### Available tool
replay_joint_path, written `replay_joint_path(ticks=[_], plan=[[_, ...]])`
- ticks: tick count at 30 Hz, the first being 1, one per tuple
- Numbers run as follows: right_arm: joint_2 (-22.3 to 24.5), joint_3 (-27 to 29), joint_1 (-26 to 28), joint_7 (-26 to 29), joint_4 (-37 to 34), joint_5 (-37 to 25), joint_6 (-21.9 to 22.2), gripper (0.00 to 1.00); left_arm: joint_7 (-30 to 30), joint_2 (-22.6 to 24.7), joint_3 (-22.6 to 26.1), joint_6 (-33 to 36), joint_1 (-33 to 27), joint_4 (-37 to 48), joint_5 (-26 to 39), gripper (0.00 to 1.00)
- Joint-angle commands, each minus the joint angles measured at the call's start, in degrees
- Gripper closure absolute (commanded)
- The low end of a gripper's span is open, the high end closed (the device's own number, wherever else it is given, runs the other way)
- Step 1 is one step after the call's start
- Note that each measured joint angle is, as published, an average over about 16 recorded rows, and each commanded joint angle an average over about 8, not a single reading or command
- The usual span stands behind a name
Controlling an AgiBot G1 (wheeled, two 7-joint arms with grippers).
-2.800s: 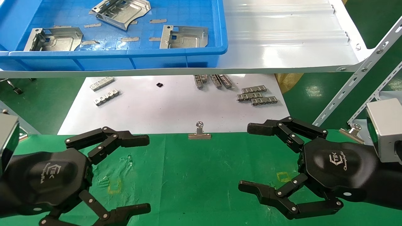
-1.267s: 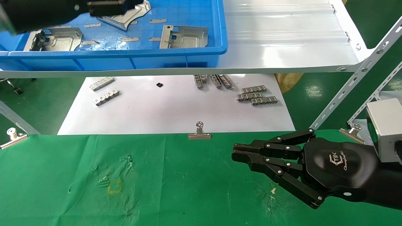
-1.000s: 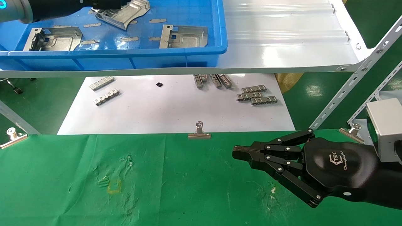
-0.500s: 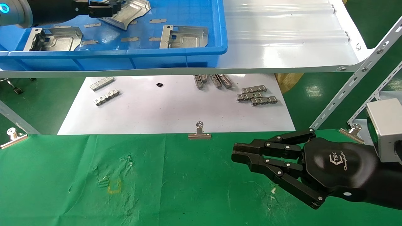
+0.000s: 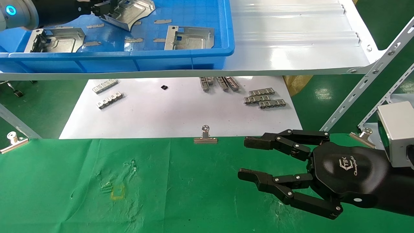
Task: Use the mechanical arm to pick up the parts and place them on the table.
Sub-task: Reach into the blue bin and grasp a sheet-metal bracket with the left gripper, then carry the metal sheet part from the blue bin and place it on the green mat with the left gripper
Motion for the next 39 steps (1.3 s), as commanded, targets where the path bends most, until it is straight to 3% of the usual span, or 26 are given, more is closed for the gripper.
replay_joint_path(ticks=[1, 10, 15, 20, 31, 39], plan=[[0.0, 0.0, 0.0, 0.0, 0.0, 0.0, 0.0, 0.00, -0.1, 0.2, -0.1, -0.6, 0.1, 0.1, -0.1, 1.00], [0.0, 0.0, 0.0, 0.0, 0.0, 0.0, 0.0, 0.00, -0.7, 1.0, -0.1, -1.1, -0.3, 0.1, -0.1, 1.00], [0.0, 0.0, 0.0, 0.0, 0.0, 0.0, 0.0, 0.00, -0.7, 0.3, -0.9, 2.0, -1.4, -1.1, -1.3, 1.00], [0.0, 0.0, 0.0, 0.0, 0.0, 0.0, 0.0, 0.00, 0.5, -1.8, -2.0, 12.1, -2.6, -3.2, -3.1, 1.00], [0.0, 0.0, 0.0, 0.0, 0.0, 0.0, 0.0, 0.00, 7.2, -10.2, -3.5, 46.9, -1.2, -8.9, -7.3, 1.00], [0.0, 0.0, 0.0, 0.0, 0.0, 0.0, 0.0, 0.00, 11.5, -18.4, -0.7, 51.2, 6.4, -22.9, -14.3, 1.00]])
